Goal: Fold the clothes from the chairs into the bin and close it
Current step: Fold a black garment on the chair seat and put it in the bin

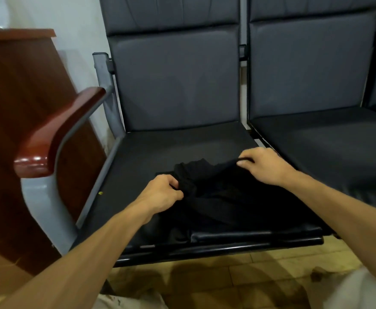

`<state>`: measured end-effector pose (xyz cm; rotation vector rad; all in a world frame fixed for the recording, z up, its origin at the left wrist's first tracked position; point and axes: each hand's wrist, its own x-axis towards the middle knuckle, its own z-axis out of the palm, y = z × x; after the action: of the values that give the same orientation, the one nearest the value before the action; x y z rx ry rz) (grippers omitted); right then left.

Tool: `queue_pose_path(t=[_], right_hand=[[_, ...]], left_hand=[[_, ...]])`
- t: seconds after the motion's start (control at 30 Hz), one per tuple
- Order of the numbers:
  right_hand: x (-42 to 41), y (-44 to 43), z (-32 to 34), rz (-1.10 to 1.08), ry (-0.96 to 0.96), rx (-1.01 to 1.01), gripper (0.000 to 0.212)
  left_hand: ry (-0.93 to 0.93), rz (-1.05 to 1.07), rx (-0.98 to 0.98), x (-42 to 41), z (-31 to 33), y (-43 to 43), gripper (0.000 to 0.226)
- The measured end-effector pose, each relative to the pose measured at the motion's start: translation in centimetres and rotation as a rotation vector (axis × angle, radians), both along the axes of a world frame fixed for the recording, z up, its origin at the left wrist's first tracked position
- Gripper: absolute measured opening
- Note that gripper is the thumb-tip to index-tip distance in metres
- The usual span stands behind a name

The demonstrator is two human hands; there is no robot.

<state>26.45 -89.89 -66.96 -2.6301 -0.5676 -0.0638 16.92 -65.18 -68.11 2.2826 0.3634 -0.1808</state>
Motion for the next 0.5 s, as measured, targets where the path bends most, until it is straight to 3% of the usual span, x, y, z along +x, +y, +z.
queue_pose_path(t=[0.07,0.17,0.23,0.4,0.5], right_hand=[[0.7,-0.9,1.2,-0.215,-0.046,0.244,0.02],[1.7,-2.4,1.7,-0.482,0.066,0.645,0.023],[1.8,-3.1,1.5,-0.59,0.12,0.712,0.024],[1.3,-3.9,0.9,-0.578,0.163,0.525,0.021],[0.6,-3.6,0.6,-0.452,0.074,0.07,0.041]], left_hand=[[0.009,-0.001,0.007,0.2,0.0,0.4,0.014],[0.053,-0.013,0.053,0.4,-0.2,1.4,0.019],[0.08,-0.018,0.095,0.3,-0.3,1.9,0.03],[0.112,-0.036,0.217,-0.2,0.4,1.4,0.047],[0.124,-0.052,0.254,-0.6,0.7,0.7,0.045]])
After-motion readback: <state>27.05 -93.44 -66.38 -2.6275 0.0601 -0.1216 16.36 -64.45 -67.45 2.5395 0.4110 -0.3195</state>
